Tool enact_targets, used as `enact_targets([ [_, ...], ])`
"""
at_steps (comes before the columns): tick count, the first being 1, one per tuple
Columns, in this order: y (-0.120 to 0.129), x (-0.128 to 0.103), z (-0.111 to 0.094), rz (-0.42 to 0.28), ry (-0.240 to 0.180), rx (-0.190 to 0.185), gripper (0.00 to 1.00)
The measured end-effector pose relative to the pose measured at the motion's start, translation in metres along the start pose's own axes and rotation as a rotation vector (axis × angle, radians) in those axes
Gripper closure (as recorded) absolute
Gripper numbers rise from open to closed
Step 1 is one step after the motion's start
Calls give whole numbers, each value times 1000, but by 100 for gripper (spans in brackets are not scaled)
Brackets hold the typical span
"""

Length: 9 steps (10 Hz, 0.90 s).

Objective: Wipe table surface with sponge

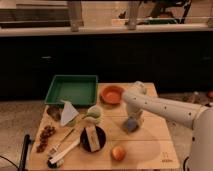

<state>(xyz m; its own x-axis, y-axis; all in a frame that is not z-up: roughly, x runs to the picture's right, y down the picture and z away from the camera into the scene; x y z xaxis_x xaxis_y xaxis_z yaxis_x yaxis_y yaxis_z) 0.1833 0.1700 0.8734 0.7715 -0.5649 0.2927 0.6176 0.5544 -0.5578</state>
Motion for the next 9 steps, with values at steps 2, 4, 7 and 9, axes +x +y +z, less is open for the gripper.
enact_targets([
  [2, -10, 11, -3, 24, 11, 18, 100],
  [4, -33, -2, -7, -5, -4, 59, 100],
  [7, -47, -26, -11, -73, -50, 92, 100],
  [9, -44, -44, -16, -146, -85, 115, 100],
])
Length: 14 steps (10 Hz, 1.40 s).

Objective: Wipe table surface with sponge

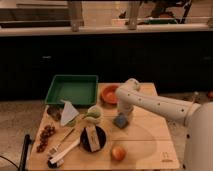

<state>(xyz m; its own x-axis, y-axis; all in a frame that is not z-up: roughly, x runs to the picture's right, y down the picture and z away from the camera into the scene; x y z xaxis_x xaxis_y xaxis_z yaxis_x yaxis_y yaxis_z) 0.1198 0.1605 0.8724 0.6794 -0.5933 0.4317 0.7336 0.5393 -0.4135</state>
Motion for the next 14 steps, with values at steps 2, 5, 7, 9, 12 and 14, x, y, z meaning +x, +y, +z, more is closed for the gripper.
enact_targets([
  [2, 16, -17, -1, -53, -9, -16, 100],
  [5, 47, -14, 0, -57, -7, -53, 100],
  [7, 67, 0, 2, -22, 4, -79, 100],
  [9, 76, 15, 3, 33, 21, -91, 100],
  [12, 69, 34, 7, 91, 43, -84, 100],
  [14, 48, 38, 10, 97, 52, -60, 100],
])
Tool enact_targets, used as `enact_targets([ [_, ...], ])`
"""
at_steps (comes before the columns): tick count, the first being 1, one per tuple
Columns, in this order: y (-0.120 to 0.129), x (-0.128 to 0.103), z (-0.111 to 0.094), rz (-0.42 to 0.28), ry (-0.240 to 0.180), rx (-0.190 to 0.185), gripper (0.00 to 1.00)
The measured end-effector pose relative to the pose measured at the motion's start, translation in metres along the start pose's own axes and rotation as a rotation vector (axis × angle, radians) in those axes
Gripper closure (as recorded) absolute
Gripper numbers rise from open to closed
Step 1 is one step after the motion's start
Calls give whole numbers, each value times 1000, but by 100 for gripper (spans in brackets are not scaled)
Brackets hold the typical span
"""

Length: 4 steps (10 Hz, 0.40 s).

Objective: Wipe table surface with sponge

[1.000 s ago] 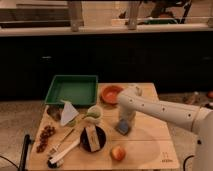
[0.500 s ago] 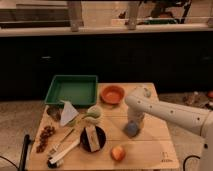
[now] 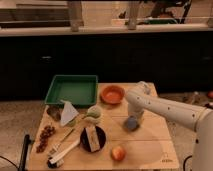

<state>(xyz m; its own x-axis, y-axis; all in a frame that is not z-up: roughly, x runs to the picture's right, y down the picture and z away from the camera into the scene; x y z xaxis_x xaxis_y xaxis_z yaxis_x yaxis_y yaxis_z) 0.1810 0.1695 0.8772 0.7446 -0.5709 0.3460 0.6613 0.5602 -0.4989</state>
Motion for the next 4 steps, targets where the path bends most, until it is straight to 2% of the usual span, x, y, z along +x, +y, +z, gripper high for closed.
enact_targets([
  [3, -20, -15, -1, -30, -25, 49, 100],
  [4, -23, -23, -2, -46, -49, 69, 100],
])
